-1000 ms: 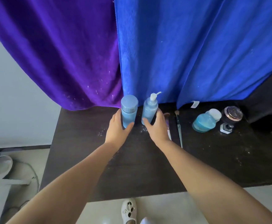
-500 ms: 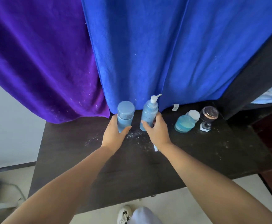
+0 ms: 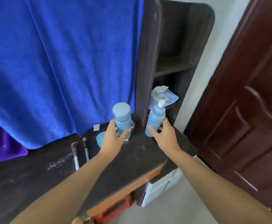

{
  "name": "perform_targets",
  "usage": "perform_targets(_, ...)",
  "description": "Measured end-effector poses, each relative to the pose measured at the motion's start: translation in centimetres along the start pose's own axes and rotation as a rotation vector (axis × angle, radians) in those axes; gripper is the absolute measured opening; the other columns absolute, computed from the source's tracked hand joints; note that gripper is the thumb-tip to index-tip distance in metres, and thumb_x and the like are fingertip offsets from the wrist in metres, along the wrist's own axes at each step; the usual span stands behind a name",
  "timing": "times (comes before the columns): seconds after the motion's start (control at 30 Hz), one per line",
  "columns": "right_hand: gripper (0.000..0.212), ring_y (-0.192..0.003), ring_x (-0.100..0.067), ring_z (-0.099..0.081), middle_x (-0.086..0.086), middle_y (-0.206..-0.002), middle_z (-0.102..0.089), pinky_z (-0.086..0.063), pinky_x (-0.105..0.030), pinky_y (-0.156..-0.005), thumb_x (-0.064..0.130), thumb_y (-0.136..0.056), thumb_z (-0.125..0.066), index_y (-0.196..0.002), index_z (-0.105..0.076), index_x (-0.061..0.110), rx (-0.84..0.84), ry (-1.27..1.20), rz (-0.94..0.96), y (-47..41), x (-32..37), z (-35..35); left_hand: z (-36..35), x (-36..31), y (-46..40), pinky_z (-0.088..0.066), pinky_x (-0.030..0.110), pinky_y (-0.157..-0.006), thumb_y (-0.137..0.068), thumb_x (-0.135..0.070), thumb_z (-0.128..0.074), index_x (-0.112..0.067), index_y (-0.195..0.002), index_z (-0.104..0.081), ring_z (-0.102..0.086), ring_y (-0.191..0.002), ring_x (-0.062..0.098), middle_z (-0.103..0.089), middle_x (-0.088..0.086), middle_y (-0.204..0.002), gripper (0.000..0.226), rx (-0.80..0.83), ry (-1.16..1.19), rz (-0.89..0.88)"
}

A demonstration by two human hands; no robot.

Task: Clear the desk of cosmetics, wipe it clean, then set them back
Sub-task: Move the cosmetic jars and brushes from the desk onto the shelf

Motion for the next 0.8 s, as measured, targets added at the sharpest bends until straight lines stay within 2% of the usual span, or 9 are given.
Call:
perform_targets(0.1,0.046,-0.104,-0.014,-0.055,0.002,-0.109,-0.057,-0.044,-0.028,-0.091,0.022,-0.082,-0.068,-0.122,-0.046,0.014,-0.041,0.04,0.022,-1.3,-1.3,7.2,-5.5,-4.0,-0.9,-0.045,0.032,-0.085,-0.082,-0.023,-0.066,-0.023,-0.106,-0.044,-0.057,-0.093,0.016,-0.059,-0.003,-0.1,0.033,0.032,0.005,-0.068)
perform_targets(0.2,0.046,-0.103,-0.016,-0.056,0.0,-0.109,-0.059,-0.044,-0.028,-0.088,0.022,-0.083,-0.067,-0.123,-0.047,0.013,-0.09,0.056,0.04,-3.2,-1.7,12.2,-9.6,-8.1,-2.3,-0.044,0.031,-0.092,-0.084,-0.023,-0.065,-0.017,-0.121,-0.042,-0.055,-0.106,0.014,-0.057,-0.002,-0.114,0.044,0.064,0.052,-0.129)
perform_targets(0.37,0.049,-0.104,-0.018,-0.057,-0.004,-0.118,-0.06,-0.048,-0.032,-0.087,0.028,-0.083,-0.067,-0.125,-0.045,0.015,-0.131,0.076,0.088,-8.5,-1.0,16.4,-13.0,-13.8,-7.0,-0.043,0.026,-0.088,-0.085,-0.024,-0.063,-0.015,-0.126,-0.039,-0.052,-0.105,0.01,-0.053,-0.005,-0.117,0.048,0.077,0.073,-0.226)
perform_targets(0.53,0.043,-0.096,-0.015,-0.056,0.003,-0.106,-0.056,-0.044,-0.026,-0.078,0.031,-0.084,-0.064,-0.12,-0.047,0.015,-0.145,0.098,0.185,-16.0,1.9,18.4,-14.4,-18.0,-13.9,-0.041,0.017,-0.075,-0.085,-0.026,-0.063,-0.018,-0.123,-0.041,-0.051,-0.098,0.007,-0.052,-0.01,-0.108,0.045,0.029,0.079,-0.259)
perform_targets(0.67,0.044,-0.096,-0.013,-0.054,0.001,-0.11,-0.057,-0.042,-0.025,-0.076,0.033,-0.085,-0.063,-0.121,-0.046,0.014,-0.173,0.143,0.25,-22.8,3.7,18.9,-15.9,-19.8,-20.0,-0.046,0.027,-0.084,-0.084,-0.027,-0.063,-0.015,-0.124,-0.04,-0.053,-0.104,0.012,-0.053,-0.003,-0.115,0.048,-0.032,0.09,-0.289)
perform_targets(0.8,0.042,-0.097,-0.018,-0.058,-0.002,-0.11,-0.061,-0.05,-0.033,-0.08,0.036,-0.084,-0.063,-0.117,-0.048,0.016,-0.173,0.188,0.24,-28.8,3.8,18.1,-17.1,-19.7,-25.4,-0.048,0.037,-0.091,-0.083,-0.029,-0.065,-0.013,-0.125,-0.04,-0.054,-0.111,0.019,-0.055,0.006,-0.122,0.052,-0.115,0.033,-0.243)
Point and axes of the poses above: each hand's wrist, its own y-axis away from the middle knuckle, its own z-axis out of the back of the hand, x = y × z, the point moved 2 cm from there along -y, towards the middle knuckle
